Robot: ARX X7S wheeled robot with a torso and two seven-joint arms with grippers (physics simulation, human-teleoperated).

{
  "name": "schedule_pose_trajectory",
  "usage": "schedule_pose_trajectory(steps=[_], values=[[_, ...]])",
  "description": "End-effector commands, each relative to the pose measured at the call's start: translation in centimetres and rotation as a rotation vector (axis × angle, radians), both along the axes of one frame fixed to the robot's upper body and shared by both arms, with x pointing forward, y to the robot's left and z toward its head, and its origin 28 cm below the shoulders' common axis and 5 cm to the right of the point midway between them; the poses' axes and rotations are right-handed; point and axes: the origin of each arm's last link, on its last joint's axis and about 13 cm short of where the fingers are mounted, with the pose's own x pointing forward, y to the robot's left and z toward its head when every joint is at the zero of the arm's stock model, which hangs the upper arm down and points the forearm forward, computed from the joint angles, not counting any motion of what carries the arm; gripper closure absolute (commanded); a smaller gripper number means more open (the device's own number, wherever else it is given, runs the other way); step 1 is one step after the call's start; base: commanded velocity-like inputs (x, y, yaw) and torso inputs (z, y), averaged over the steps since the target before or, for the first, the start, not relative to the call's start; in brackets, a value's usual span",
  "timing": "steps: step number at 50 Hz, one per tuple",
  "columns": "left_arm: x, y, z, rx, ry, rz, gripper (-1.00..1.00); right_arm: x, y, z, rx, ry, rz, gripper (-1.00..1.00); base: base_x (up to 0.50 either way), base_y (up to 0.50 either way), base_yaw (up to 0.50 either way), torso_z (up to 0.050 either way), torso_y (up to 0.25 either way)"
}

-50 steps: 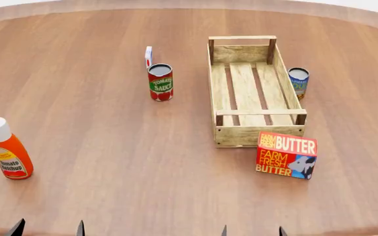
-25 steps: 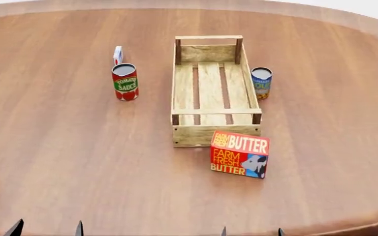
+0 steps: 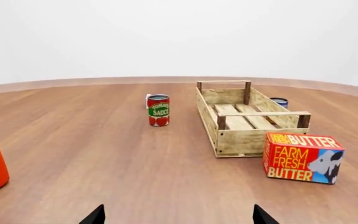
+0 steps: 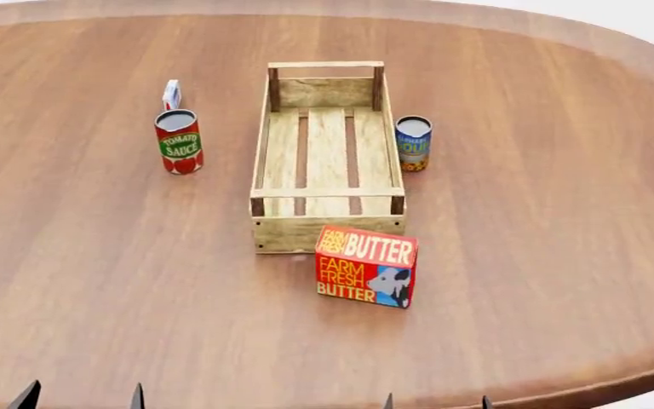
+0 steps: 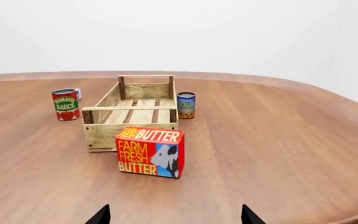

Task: Pick up the butter and put it in the tray.

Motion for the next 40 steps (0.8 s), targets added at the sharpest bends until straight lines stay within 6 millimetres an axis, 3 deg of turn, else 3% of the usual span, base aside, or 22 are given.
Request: schedule_pose_trajectory(steps=[1, 40], values=[[0.11, 0.06, -0.04, 0.003, -0.001, 0.003, -1.0, 0.15, 0.04, -0.03, -0.01, 0.018, -0.007, -1.0, 0.1, 0.0, 0.0, 0.0, 0.0], [0.0, 0.01, 0.03, 0.004, -0.002, 0.003, -1.0, -0.09, 0.12, -0.1, -0.026, 0.015, 0.001, -1.0, 0.5, 0.0, 0.0, 0.0, 0.0]])
